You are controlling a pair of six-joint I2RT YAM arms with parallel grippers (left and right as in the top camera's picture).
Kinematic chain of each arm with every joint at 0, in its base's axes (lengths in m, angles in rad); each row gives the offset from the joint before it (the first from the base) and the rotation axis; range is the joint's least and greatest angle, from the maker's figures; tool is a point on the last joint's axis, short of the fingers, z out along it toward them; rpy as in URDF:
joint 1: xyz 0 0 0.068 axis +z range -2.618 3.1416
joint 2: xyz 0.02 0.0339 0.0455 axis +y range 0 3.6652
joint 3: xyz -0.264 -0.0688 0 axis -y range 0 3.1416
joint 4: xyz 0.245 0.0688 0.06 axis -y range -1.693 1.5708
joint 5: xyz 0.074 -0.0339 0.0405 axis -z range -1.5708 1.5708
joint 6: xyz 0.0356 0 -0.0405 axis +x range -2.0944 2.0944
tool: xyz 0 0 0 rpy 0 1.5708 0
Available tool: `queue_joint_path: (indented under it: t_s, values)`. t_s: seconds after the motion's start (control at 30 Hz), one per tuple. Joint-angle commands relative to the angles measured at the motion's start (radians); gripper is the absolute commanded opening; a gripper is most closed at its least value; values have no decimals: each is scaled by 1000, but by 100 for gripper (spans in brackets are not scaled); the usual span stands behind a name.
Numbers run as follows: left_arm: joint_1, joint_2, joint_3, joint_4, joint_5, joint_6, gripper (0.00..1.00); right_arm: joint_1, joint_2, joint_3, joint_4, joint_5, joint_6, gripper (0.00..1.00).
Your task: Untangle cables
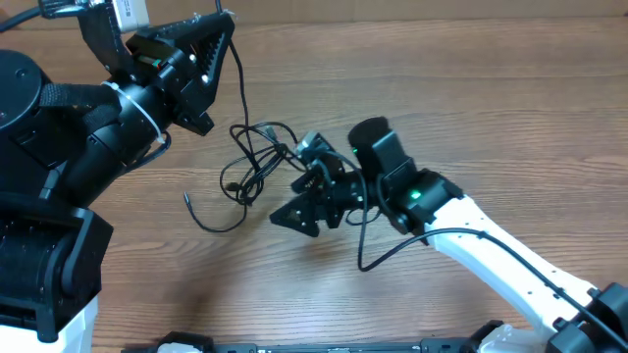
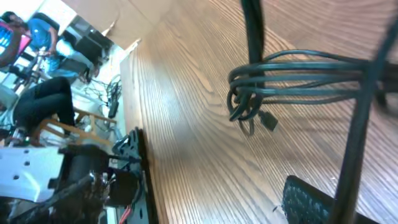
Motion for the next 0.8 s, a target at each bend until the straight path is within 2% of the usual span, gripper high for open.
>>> queue_joint_path:
  t_s: [0.0,0.23,0.3,0.37,0.53,0.63,0.67,0.73,0.77]
  values:
    - [-1,-2,28,-10,5,-95,4,18,20,-7,29,104,81,88]
    - [-2,-2,28,-87,-64,-277,4,18,20,-7,68,234,149,87]
    - [-3,-2,28,-104,-61,-311,4,18,20,-7,74,267,163,79]
    - [-14,-2,28,-109,-60,-311,4,18,20,-7,83,292,171,71]
    - [-57,-2,28,-105,-61,-326,4,18,20,-7,133,310,172,72]
    - [-80,-2,28,-109,-61,-325,4,17,20,-7,148,410,216,72]
    - [-85,-2,28,-112,-61,-325,4,17,20,-7,149,446,226,70]
    - [-94,-2,28,-121,-60,-325,4,17,20,-7,156,491,239,59]
    - [-97,-2,28,-127,-61,-325,4,17,20,-7,161,498,238,49]
